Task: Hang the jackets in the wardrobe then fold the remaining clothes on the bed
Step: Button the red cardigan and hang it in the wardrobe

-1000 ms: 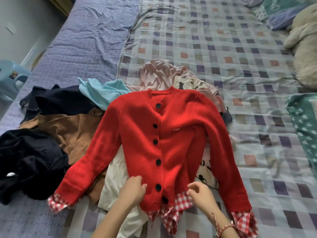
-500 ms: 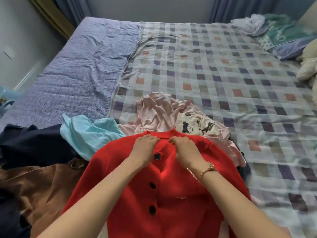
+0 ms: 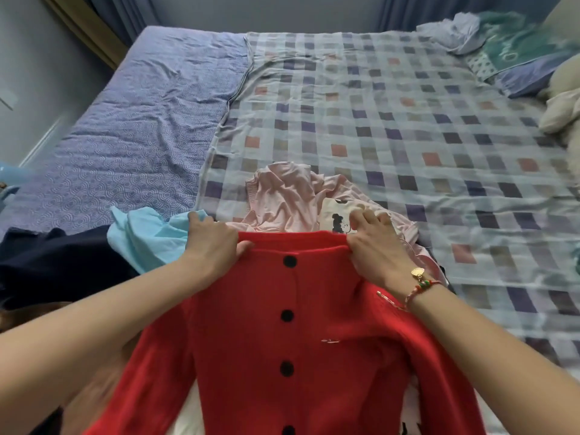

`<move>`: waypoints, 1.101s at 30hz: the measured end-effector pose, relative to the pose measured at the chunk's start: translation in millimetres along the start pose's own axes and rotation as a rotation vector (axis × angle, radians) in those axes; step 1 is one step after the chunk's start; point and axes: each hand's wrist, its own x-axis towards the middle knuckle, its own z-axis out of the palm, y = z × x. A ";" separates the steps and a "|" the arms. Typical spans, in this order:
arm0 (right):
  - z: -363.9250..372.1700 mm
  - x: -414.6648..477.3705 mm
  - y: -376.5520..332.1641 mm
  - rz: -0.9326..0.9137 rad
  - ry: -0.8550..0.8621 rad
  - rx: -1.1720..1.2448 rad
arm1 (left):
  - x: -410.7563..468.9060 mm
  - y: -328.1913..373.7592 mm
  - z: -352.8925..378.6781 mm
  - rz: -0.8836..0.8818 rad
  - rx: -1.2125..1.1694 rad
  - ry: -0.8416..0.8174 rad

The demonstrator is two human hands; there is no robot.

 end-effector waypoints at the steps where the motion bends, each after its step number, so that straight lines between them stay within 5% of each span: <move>1: -13.6 -12.1 -1.6 0.012 0.006 0.030 | -11.5 -0.3 -3.2 -0.057 -0.003 -0.040; 7: -60.1 -104.4 -43.0 0.036 -0.297 0.491 | -82.6 -19.3 0.6 -0.510 -0.311 -0.188; 10: -100.5 -168.3 -68.8 0.143 -0.155 0.774 | -130.6 -37.6 -13.6 -0.620 -0.377 -0.178; 14: -147.2 -207.9 -67.9 0.474 0.231 0.964 | -170.8 -28.6 -63.7 -0.285 -0.531 -0.079; 22: -187.9 -307.4 -58.5 0.978 0.188 1.022 | -273.5 16.1 -169.1 -0.134 -1.623 -0.208; 28: -251.1 -520.1 -113.7 1.281 0.236 0.992 | -409.0 41.3 -216.5 0.399 -1.745 -0.841; 33: -338.3 -609.4 -151.9 1.382 0.545 0.995 | -480.2 79.8 -277.1 0.577 -1.697 -0.930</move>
